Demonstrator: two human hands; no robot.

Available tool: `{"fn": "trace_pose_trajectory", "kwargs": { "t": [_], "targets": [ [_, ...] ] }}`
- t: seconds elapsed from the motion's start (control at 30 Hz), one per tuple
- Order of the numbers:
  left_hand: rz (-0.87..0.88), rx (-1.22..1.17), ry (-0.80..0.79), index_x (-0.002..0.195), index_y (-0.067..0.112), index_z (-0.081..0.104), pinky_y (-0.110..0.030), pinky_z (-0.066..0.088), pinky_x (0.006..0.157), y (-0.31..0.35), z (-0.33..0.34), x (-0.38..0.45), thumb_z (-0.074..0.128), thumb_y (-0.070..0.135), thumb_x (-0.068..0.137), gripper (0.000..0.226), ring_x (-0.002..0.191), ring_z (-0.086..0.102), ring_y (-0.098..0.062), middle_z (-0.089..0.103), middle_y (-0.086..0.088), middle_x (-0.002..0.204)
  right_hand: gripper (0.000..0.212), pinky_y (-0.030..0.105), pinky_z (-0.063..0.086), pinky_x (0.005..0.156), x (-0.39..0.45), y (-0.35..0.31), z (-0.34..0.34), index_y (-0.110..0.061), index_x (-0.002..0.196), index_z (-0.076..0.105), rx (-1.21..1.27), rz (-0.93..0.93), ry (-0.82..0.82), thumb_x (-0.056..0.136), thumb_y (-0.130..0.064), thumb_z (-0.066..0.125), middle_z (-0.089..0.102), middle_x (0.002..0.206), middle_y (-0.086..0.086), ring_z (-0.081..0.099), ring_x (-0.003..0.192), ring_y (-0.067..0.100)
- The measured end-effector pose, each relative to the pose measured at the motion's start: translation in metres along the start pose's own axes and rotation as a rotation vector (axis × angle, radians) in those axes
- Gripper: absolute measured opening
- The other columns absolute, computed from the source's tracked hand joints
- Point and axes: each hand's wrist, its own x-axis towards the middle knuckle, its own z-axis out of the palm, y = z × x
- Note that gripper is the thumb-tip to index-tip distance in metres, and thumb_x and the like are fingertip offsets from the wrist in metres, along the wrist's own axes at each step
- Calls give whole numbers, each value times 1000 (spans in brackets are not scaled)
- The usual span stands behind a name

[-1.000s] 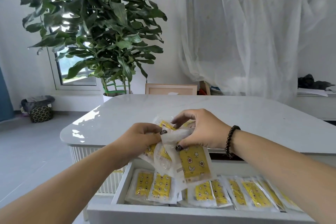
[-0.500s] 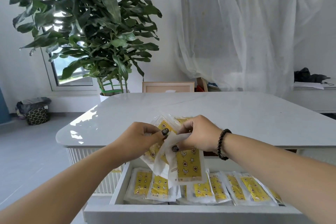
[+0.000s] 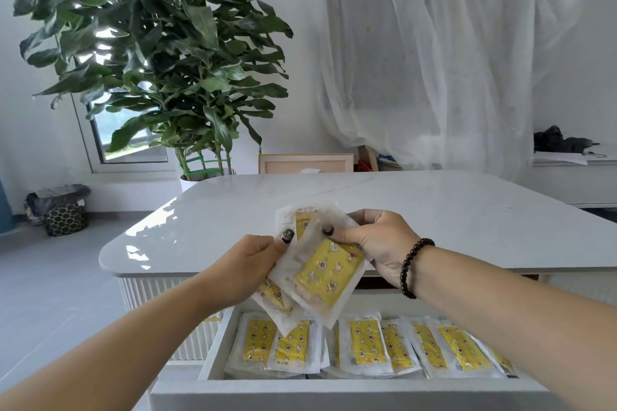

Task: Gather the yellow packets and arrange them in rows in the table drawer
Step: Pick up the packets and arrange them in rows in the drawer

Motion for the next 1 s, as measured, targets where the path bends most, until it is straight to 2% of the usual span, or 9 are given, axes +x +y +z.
{"fn": "trace_pose_trajectory", "kwargs": {
  "t": [0.1, 0.3, 0.4, 0.53, 0.63, 0.73, 0.8, 0.87, 1.0],
  "targets": [
    [24, 106, 78, 77, 0, 52, -27, 34, 56, 2, 5, 2, 39, 47, 97, 53, 59, 36, -18, 43, -6, 67, 48, 28, 54, 76, -4, -1, 0, -17, 96, 62, -366, -255, 88, 57, -15, 90, 62, 89, 0, 60, 86, 15],
    [74, 113, 12, 88, -12, 54, -33, 41, 65, 11, 7, 1, 39, 68, 77, 82, 66, 45, -19, 53, -5, 74, 42, 2, 44, 66, -6, -10, -4, -19, 90, 63, -389, -512, 36, 59, -8, 89, 64, 88, -8, 58, 76, -9],
    [87, 62, -49, 96, -11, 54, -41, 46, 70, 13, 7, -2, 39, 77, 75, 92, 72, 50, -21, 56, -5, 81, 36, 5, 47, 67, -5, -6, -6, -19, 83, 65, -329, -513, -8, 59, -9, 89, 66, 85, -11, 59, 75, -11],
    [75, -54, -87, 86, -4, 61, -35, 46, 72, 17, 14, -6, 39, 47, 95, 57, 73, 57, -27, 63, -10, 80, 34, 16, 53, 76, -5, -4, -4, -22, 80, 65, -298, -562, -61, 58, -11, 89, 68, 84, -10, 63, 83, 2],
    [61, -116, -130, 99, 1, 69, -46, 51, 92, 21, 18, -9, 49, 54, 91, 58, 90, 67, -26, 73, -14, 97, 32, 20, 54, 80, -3, -3, -1, -24, 78, 65, -295, -586, -108, 60, -9, 88, 68, 83, -11, 64, 83, 1],
    [60, -114, -145, 101, 3, 69, -49, 53, 92, 19, 20, -8, 56, 36, 95, 37, 89, 70, -24, 75, -12, 96, 33, 24, 54, 82, 2, -2, -1, -24, 78, 65, -282, -590, -118, 60, -10, 88, 68, 83, -10, 63, 84, 4],
    [70, -82, -115, 98, 0, 67, -59, 50, 90, 18, 18, -6, 57, 49, 89, 51, 83, 66, -28, 68, -28, 99, 31, 23, 54, 83, 3, -1, 0, -23, 81, 66, -275, -577, -89, 61, -13, 88, 68, 86, -9, 63, 85, 4],
    [60, -53, -87, 100, -3, 64, -63, 48, 88, 15, 15, -4, 57, 61, 79, 67, 80, 61, -29, 62, -35, 104, 31, 25, 53, 86, 6, 0, 1, -21, 89, 67, -285, -534, -48, 65, -18, 86, 67, 91, -6, 62, 88, 6],
    [34, -4, 7, 98, -1, 66, -47, 52, 81, 8, 7, 3, 52, 41, 96, 45, 76, 57, -27, 68, -22, 87, 45, 37, 54, 91, 15, 3, -3, -20, 107, 62, -283, -243, -117, 69, -32, 82, 64, 112, 2, 64, 103, 18]
  ]
}}
